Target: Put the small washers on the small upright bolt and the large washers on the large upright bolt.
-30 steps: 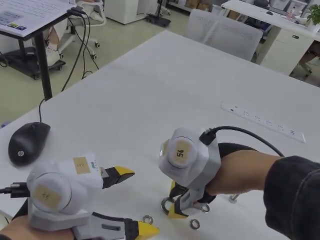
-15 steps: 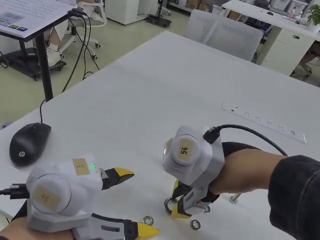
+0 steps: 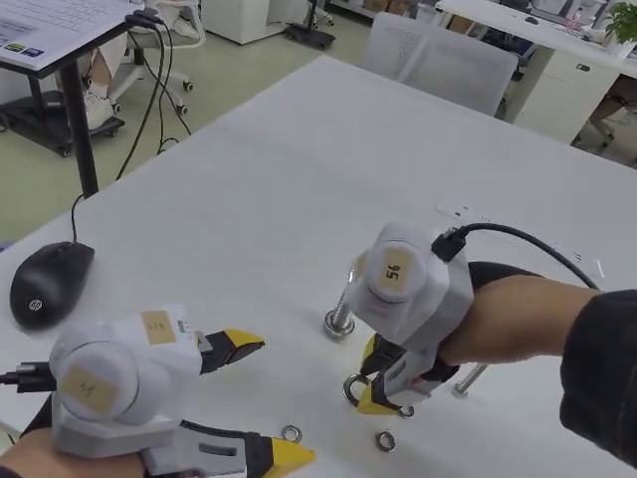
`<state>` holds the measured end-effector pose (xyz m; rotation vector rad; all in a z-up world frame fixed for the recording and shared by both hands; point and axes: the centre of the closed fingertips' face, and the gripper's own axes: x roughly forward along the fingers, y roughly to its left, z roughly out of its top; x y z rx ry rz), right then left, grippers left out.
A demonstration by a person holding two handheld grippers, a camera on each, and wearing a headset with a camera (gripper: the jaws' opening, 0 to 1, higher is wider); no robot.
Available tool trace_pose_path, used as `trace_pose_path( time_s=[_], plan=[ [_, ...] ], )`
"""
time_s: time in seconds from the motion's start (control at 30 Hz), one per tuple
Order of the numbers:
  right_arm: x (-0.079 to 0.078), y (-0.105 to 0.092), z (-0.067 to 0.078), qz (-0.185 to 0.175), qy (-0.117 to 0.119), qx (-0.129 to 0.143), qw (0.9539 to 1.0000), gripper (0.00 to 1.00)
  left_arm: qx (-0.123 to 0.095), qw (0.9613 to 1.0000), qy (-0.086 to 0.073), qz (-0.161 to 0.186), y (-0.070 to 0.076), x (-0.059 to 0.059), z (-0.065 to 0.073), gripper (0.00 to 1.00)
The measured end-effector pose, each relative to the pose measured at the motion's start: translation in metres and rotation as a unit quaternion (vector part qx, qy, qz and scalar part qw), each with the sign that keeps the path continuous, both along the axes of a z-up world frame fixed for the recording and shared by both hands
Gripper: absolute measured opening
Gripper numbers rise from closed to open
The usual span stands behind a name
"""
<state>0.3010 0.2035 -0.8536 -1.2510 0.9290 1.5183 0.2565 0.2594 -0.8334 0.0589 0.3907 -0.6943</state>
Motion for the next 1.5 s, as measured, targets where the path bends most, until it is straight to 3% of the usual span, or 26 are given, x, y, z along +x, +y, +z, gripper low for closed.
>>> trace_pose_path(
  time_s=[0.37,0.83,1.5],
  plan=[
    [0.02,-0.006,0.021,-0.023,-0.016,0.016,0.9995,0.24,0.0,1.0,0.002,-0.004,-0.002,0.001,-0.003,0.69],
    [0.031,-0.007,0.042,-0.027,-0.022,0.016,0.9993,0.24,-0.001,1.0,0.002,-0.007,-0.003,0.0,-0.003,0.69],
    [0.049,0.018,0.069,-0.005,-0.045,0.027,0.9986,0.24,-0.001,1.0,0.003,-0.002,-0.001,0.001,-0.001,0.68]
  ],
)
